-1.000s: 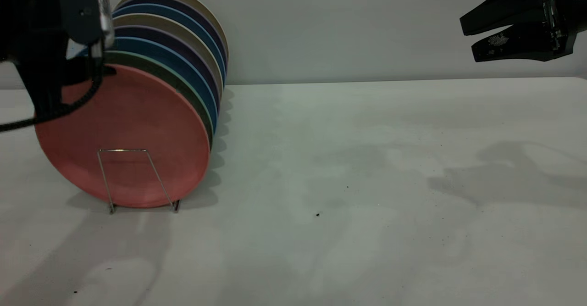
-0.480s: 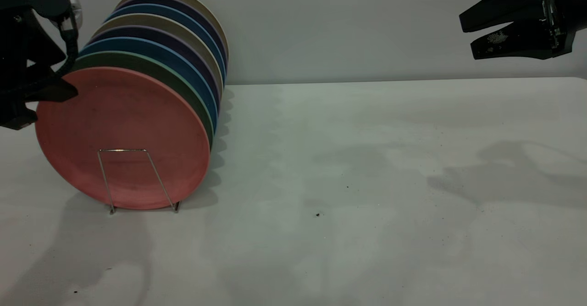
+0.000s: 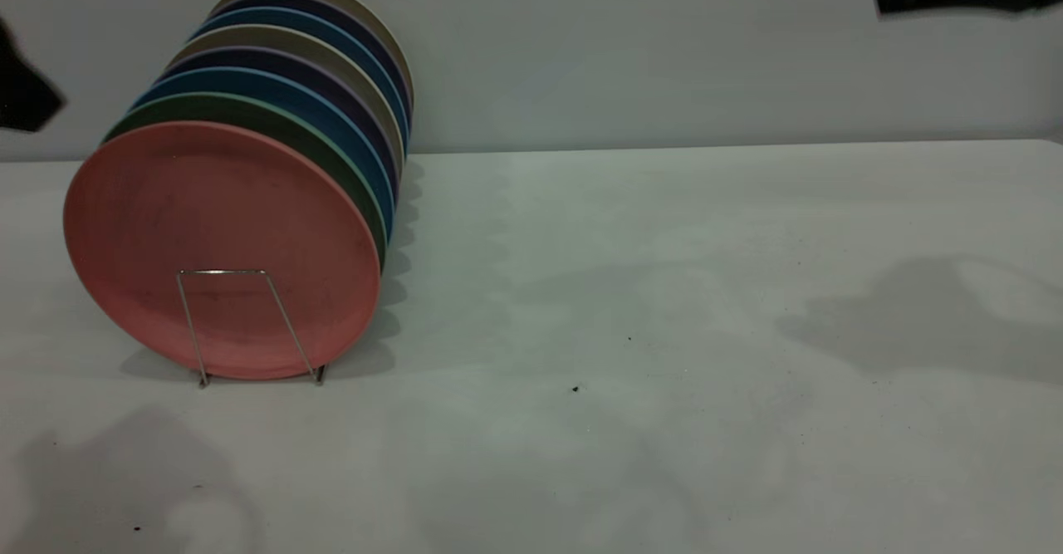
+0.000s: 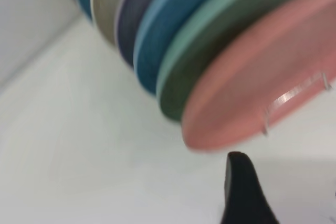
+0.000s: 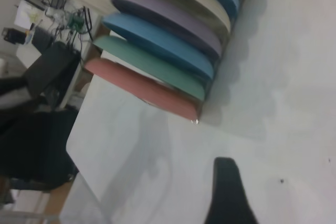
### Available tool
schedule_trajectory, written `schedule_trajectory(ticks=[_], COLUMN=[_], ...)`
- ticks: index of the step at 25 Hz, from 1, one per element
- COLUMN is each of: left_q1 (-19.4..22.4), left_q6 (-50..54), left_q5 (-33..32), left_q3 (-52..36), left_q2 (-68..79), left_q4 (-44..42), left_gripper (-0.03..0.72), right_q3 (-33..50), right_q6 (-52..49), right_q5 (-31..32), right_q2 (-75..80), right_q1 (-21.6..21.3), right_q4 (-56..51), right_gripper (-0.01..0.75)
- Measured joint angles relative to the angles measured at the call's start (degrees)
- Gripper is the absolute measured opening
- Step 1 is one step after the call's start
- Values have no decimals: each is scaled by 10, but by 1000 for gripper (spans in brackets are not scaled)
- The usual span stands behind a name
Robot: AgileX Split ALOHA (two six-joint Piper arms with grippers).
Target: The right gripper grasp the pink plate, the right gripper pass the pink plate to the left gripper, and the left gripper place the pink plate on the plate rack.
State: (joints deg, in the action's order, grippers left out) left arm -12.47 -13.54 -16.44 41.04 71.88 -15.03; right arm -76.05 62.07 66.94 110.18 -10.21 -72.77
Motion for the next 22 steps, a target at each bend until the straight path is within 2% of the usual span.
schedule_trajectory(ticks=[4,8,14,18,22], left_q1=[-1,-1,-1,-1,-1], left_q6=[78,150,178,178,177], left_q5=[-97,-186,-337,-394,-421], left_q3=[0,0,0,0,0], left_q2=[-61,-124,-200,-214,-214], left_q4=[3,21,84,119,142], left_gripper=[455,455,455,455,455], right_q3=[0,5,10,25,105], right_q6=[-37,-103,-290,-399,-463], right_q5=[3,9,29,33,35], right_q2=[-76,-167,-295,-365,-455], right_q1=[3,19,63,89,97], right_q4=[46,142,348,474,532], right_gripper=[531,531,531,531,530])
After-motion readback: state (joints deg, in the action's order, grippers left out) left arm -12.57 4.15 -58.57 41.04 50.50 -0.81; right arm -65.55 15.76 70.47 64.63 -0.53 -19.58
